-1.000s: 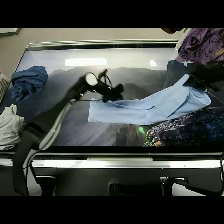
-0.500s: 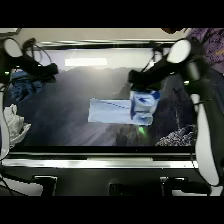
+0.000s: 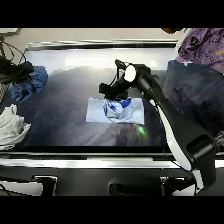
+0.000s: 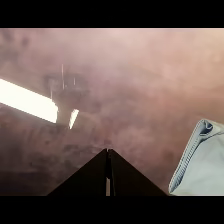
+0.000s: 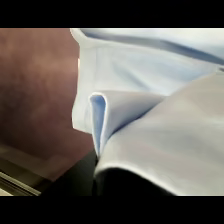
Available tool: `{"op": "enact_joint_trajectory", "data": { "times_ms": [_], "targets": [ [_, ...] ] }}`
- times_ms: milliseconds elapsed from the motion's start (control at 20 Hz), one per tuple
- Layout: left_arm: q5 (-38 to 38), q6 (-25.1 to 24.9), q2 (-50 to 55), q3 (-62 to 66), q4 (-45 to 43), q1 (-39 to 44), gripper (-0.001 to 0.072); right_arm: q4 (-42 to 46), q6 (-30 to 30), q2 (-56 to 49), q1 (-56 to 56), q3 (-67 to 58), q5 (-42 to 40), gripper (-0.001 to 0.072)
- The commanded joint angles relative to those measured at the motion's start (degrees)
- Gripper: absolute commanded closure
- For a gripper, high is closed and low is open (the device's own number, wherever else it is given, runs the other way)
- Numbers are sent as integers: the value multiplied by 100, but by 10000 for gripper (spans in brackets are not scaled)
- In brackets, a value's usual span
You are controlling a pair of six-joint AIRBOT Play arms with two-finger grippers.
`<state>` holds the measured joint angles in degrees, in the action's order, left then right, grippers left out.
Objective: Fold the clothes and pants, and hang the long-sleeved shirts on hangers.
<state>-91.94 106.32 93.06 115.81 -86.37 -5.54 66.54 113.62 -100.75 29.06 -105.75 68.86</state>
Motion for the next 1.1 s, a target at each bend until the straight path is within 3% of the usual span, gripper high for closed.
{"op": "enact_joint_trajectory", "data": {
  "times_ms": [0, 150, 200, 350, 500, 600, 650, 750, 850, 1050],
  "targets": [
    [-13, -11, -15, -173, -24, -55, 684, -367, -168, -166, 50, -7, -612, 682],
    [2, -11, -9, -321, -26, -55, 684, -813, -592, -326, 50, -7, -645, 670],
    [2, -11, 0, -328, -24, -55, 684, -973, -743, -372, 55, -7, -647, 622],
    [4, -9, 15, -328, -24, -55, 684, -1384, -973, -444, 55, -7, -721, 369],
    [13, -7, 26, -328, -24, -55, 684, -2020, -1563, -376, 55, -120, -850, 279],
    [46, -4, 26, -328, -24, -55, 683, -1998, -1648, -243, -35, -428, -625, 276],
    [50, -4, 26, -328, -24, -55, 684, -1950, -1659, -136, -146, -601, -457, 233],
    [50, -4, 26, -328, -24, -55, 684, -1864, -1703, 122, -643, -1012, 24, 221],
    [50, -4, 26, -328, -26, -55, 683, -1862, -2035, 507, -1475, -1113, 431, 117],
    [46, -7, 24, -328, -26, -55, 683, -1998, -2616, 820, -3709, -861, 1626, 95]
  ]
}}
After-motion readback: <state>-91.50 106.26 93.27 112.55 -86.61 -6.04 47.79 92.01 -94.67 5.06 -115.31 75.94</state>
